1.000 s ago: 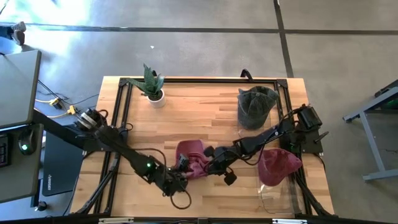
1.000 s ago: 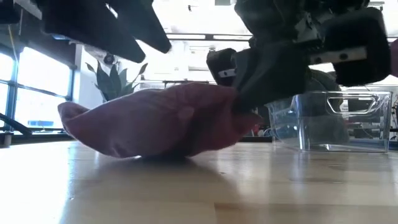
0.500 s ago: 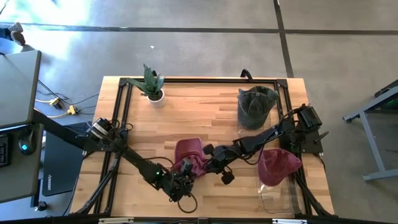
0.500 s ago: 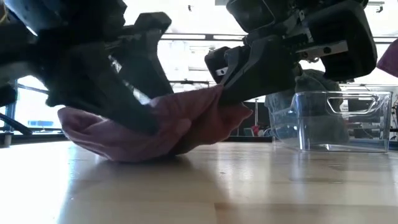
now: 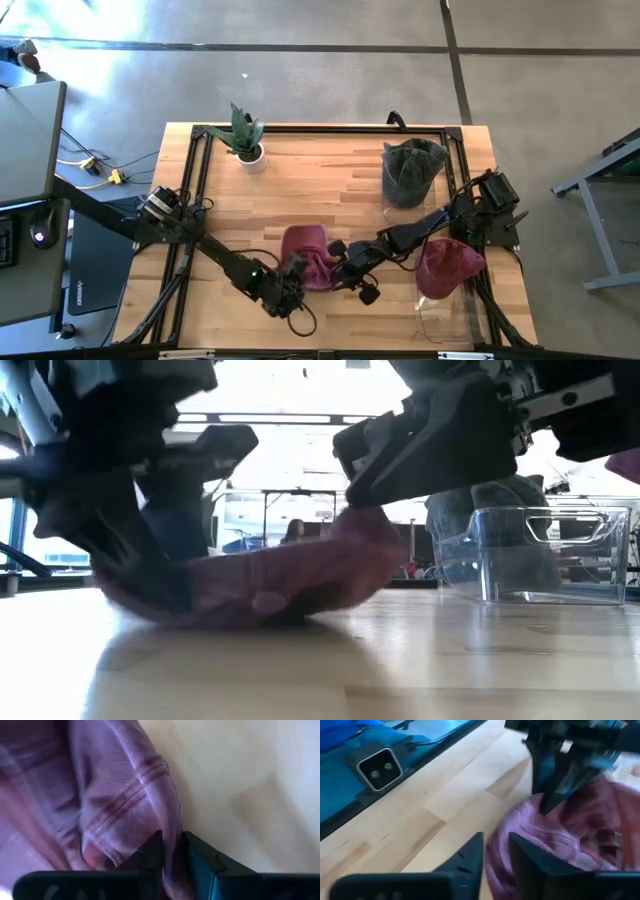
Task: Pick & Place hat
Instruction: Put the red cap into the bottom transparent bin
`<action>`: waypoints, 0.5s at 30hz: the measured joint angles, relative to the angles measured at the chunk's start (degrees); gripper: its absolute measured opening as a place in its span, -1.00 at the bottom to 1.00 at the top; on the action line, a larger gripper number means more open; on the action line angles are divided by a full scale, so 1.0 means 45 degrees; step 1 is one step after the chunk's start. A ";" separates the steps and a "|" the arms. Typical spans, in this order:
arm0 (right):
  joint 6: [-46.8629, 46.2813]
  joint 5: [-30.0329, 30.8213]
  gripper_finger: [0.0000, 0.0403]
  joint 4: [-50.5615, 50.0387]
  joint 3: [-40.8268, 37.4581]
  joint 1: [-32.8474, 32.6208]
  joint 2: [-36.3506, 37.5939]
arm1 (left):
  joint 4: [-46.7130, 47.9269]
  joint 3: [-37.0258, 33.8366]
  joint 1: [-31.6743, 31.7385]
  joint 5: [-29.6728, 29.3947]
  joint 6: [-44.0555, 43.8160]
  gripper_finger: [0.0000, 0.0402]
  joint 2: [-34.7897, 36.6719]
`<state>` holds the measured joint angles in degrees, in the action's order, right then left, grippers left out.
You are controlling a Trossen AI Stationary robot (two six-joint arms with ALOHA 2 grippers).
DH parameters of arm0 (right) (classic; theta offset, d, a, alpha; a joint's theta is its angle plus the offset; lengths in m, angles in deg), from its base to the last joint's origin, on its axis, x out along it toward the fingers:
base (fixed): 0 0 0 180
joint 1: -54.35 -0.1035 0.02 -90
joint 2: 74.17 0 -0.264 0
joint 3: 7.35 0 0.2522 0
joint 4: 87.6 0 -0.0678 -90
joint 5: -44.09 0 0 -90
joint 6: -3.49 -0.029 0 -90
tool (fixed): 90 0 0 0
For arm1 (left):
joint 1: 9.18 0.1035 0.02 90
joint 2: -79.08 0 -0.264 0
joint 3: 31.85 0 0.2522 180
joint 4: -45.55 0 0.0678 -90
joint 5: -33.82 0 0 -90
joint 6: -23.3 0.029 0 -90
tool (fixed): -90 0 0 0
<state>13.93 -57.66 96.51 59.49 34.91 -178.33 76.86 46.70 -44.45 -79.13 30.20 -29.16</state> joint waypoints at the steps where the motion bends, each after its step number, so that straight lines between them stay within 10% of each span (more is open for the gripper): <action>1: -0.0132 0.0071 -0.53 -0.0018 0.0005 -0.0028 0.0014 | 0.0409 0.0001 -0.0005 -0.0077 -0.0046 -0.69 0.0172; 15: -0.1552 0.5705 0.09 -0.6932 0.2150 -0.0766 0.0698 | 0.2640 0.1787 -0.0083 -0.0968 -0.1454 -0.82 0.1136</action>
<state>6.94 -31.99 65.31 69.17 31.46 -175.19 88.74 54.75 -44.82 -83.48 23.66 -24.05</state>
